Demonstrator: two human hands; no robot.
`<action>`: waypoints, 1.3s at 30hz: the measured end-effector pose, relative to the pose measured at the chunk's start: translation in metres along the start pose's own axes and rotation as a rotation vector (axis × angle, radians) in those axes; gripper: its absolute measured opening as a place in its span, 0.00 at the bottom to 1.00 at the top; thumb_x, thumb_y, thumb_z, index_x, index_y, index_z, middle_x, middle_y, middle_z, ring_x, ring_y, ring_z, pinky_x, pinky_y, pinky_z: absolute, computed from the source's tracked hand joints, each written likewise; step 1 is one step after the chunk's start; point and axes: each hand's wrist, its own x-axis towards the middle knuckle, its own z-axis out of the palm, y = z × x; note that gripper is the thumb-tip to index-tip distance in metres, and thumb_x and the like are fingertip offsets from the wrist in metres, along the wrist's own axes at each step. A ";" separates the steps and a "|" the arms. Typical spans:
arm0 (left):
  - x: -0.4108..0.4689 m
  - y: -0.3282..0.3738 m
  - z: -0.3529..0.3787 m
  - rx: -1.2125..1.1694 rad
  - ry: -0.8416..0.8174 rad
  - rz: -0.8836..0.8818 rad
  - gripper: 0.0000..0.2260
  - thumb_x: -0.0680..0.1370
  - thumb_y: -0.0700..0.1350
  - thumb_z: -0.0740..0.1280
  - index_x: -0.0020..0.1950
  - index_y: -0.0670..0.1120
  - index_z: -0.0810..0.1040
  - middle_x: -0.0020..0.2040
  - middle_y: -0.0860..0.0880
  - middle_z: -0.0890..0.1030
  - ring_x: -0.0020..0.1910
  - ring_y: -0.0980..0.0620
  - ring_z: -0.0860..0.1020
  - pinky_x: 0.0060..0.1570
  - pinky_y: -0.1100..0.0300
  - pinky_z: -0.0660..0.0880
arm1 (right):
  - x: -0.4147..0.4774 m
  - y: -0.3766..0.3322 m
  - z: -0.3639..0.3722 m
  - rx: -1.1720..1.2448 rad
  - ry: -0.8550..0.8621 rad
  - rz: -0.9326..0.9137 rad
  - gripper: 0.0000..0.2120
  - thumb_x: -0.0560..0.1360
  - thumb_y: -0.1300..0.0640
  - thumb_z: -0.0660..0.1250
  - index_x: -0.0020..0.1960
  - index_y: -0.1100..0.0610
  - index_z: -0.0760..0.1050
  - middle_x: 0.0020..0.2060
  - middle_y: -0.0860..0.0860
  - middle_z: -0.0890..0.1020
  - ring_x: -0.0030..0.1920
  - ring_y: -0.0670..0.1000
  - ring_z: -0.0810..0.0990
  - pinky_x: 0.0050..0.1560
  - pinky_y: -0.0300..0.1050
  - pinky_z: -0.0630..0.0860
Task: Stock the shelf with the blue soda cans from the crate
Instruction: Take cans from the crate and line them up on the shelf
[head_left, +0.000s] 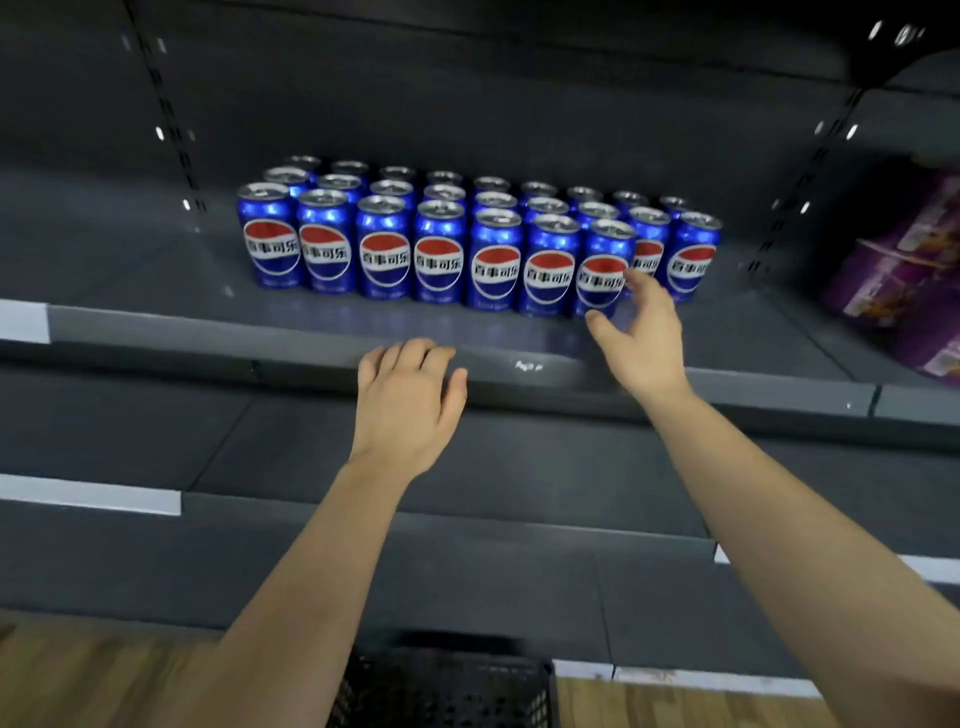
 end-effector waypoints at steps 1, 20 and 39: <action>-0.008 -0.005 -0.004 0.003 -0.004 0.007 0.22 0.79 0.54 0.50 0.60 0.46 0.78 0.58 0.48 0.78 0.58 0.47 0.75 0.64 0.50 0.61 | -0.011 -0.005 0.001 0.017 0.018 -0.013 0.28 0.74 0.58 0.70 0.71 0.60 0.67 0.66 0.53 0.74 0.67 0.50 0.70 0.63 0.34 0.65; -0.152 -0.091 0.004 0.063 -0.250 -0.110 0.25 0.79 0.55 0.47 0.61 0.45 0.78 0.58 0.46 0.79 0.56 0.44 0.76 0.63 0.49 0.61 | -0.200 -0.001 0.093 0.247 -0.220 0.104 0.15 0.72 0.62 0.71 0.57 0.54 0.74 0.45 0.45 0.77 0.45 0.46 0.77 0.46 0.41 0.76; -0.362 -0.148 0.226 0.109 -0.441 -0.128 0.21 0.79 0.54 0.52 0.59 0.45 0.78 0.56 0.45 0.80 0.52 0.42 0.77 0.60 0.49 0.63 | -0.467 0.266 0.222 -0.080 -0.908 0.262 0.20 0.74 0.58 0.71 0.65 0.53 0.72 0.50 0.48 0.77 0.50 0.49 0.78 0.51 0.44 0.76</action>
